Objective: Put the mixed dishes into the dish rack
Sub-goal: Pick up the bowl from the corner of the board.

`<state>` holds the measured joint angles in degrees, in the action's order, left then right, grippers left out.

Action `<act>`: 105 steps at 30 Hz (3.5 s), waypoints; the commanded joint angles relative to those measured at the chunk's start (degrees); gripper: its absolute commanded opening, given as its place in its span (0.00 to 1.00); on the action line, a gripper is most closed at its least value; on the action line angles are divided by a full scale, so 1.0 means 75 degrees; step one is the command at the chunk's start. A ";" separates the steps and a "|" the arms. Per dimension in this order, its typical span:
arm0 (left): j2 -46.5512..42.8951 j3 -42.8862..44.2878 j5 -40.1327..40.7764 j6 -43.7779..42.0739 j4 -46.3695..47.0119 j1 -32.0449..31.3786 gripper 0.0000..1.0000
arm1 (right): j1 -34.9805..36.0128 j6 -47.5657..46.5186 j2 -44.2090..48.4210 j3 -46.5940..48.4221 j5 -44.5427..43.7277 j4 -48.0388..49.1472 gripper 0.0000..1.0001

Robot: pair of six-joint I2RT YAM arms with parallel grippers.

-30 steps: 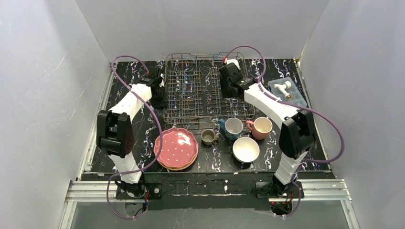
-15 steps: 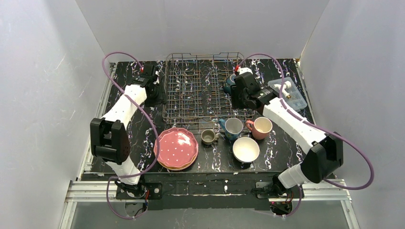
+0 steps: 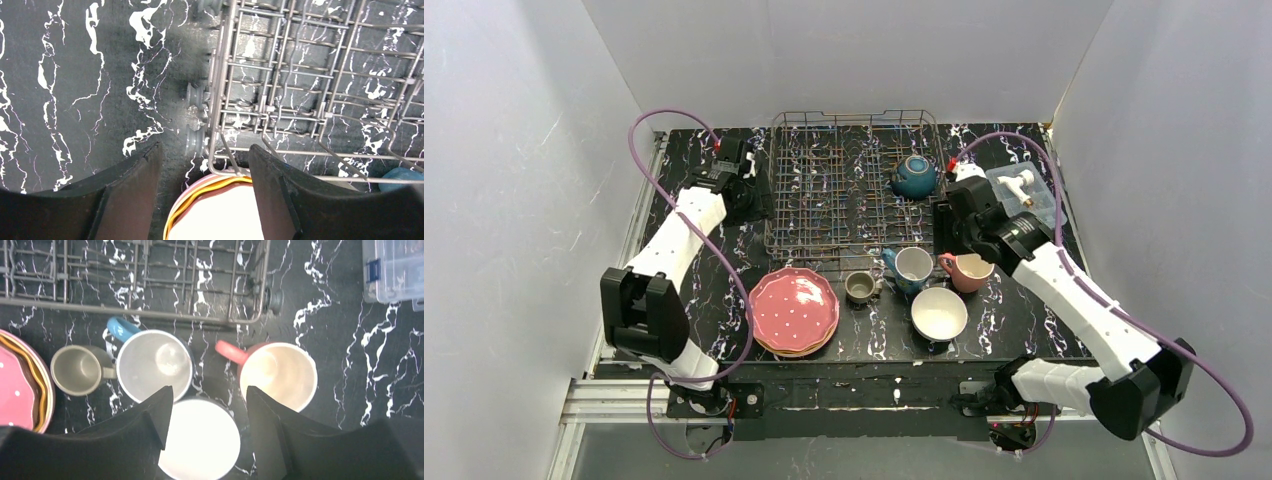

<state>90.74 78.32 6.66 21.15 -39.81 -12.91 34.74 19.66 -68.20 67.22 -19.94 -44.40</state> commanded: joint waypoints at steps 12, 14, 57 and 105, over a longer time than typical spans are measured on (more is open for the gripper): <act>-0.1516 0.0107 0.0344 -0.0280 -0.0575 -0.1581 0.67 | -0.0013 0.1084 0.1702 -0.1246 0.0077 -0.1083 0.69; -0.1795 -0.0039 0.0059 -0.0277 -0.0609 -0.1615 0.67 | -0.0008 0.1182 0.1748 -0.1305 0.0081 -0.1169 0.70; -0.5325 -0.3835 -0.2747 0.0075 -0.0703 -0.2882 0.66 | -0.0010 0.2892 0.2285 -0.3771 0.0670 -0.0871 0.65; -0.5208 -0.4094 -0.2669 0.0145 -0.0502 -0.3119 0.67 | -0.0003 0.3339 0.1852 -0.4656 0.0790 0.0484 0.09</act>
<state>51.72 48.36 -13.37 22.15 -43.33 -36.03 34.72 43.62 -54.22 32.88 -15.03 -43.09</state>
